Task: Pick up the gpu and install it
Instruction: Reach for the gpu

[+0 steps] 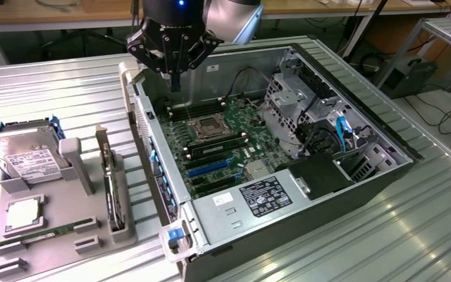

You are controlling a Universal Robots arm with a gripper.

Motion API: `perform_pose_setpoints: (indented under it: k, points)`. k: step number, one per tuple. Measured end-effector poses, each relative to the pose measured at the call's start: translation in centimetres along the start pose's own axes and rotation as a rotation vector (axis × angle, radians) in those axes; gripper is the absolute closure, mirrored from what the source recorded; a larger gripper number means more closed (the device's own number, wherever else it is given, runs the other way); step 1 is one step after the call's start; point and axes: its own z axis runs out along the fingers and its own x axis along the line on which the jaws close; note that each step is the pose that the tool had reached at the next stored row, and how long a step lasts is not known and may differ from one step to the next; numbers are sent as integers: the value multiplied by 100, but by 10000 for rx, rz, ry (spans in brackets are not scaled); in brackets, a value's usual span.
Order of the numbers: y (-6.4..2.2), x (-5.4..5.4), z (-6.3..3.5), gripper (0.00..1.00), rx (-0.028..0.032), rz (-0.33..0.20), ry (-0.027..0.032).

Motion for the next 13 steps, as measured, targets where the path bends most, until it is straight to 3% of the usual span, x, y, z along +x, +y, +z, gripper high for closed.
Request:
perform_pose_setpoints:
  k: [13]
  points:
    - [-6,79,-2,89,-1,0,0]
